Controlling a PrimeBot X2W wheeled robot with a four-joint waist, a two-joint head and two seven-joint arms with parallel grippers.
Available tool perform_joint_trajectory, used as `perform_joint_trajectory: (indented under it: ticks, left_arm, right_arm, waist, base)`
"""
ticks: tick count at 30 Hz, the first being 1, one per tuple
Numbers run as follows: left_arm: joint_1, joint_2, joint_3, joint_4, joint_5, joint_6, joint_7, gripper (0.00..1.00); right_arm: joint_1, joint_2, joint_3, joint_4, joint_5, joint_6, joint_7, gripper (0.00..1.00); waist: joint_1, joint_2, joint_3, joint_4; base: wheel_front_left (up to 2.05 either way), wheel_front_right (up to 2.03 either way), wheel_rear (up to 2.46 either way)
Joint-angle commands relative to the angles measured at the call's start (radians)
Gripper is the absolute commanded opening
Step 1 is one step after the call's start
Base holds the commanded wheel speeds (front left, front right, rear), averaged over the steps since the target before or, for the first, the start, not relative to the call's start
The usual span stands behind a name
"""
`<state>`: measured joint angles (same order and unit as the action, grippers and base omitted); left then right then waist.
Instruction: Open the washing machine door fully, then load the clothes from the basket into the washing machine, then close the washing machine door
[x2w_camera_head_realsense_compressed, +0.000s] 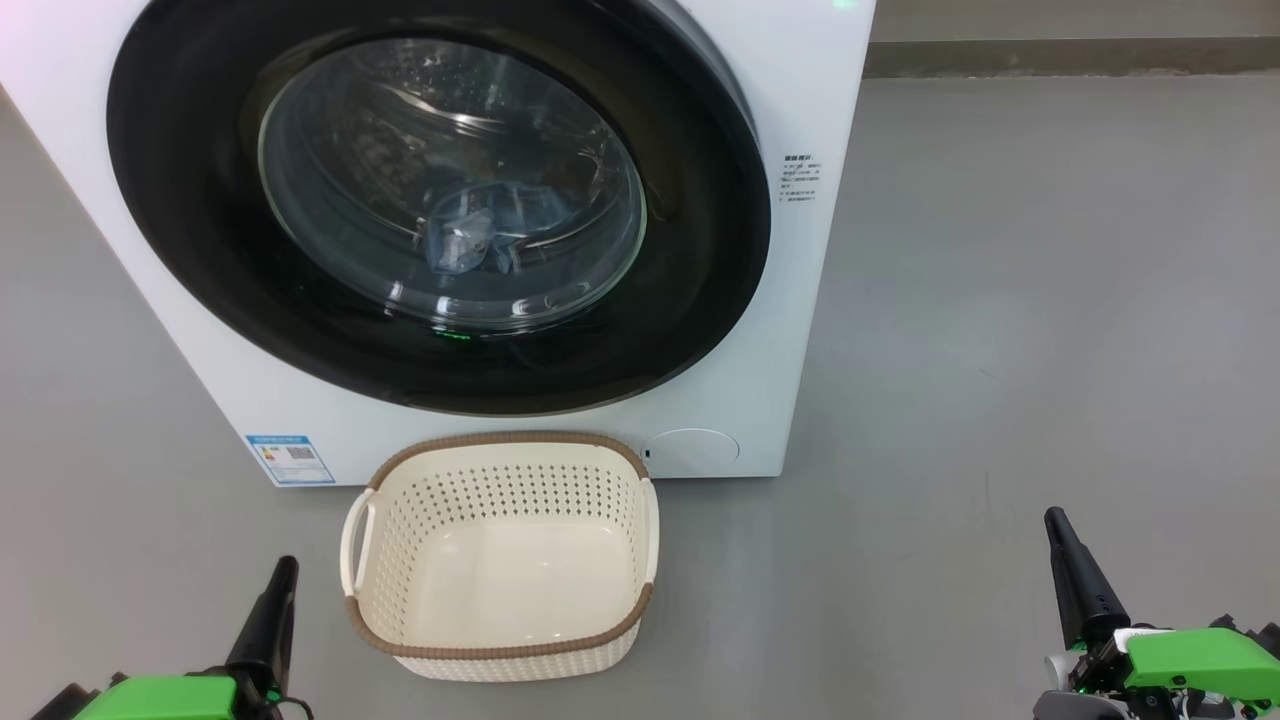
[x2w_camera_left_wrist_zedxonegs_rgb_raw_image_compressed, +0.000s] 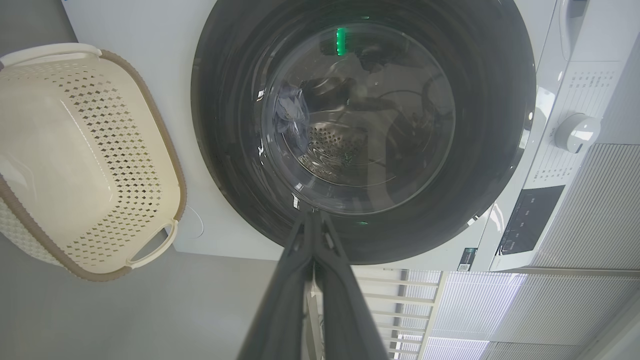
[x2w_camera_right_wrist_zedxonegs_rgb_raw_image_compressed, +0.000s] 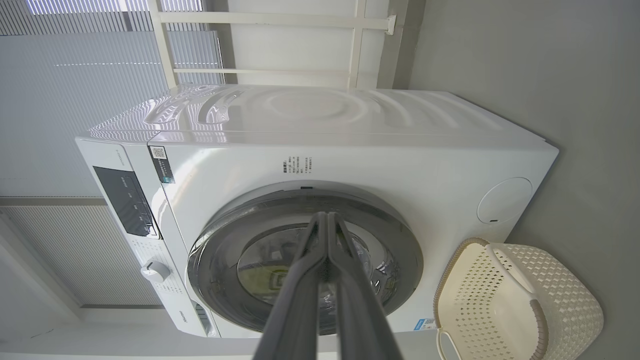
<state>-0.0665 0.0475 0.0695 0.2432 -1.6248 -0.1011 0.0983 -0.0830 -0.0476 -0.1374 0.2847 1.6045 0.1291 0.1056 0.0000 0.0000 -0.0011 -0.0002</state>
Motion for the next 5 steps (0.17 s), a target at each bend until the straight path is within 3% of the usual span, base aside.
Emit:
perform_joint_trajectory:
  ticks: [1,5]
  left_arm:
    - [-0.043,0.011,0.034,-0.029,0.007,0.003,0.005,0.00]
    - [-0.043,0.011,0.035,-0.029,0.007,0.003,0.006,0.00]
  right_arm:
    - [-0.039,-0.003,0.022,-0.029,0.003,0.002,0.008,0.00]
    - [-0.039,-0.003,0.022,-0.029,0.003,0.002,0.008,0.00]
  waist:
    - [0.0000,0.0000,0.000,0.000]
    - [0.0000,0.0000,0.000,0.000]
  base:
    - [0.00,0.00,0.00]
    - [0.00,0.00,0.00]
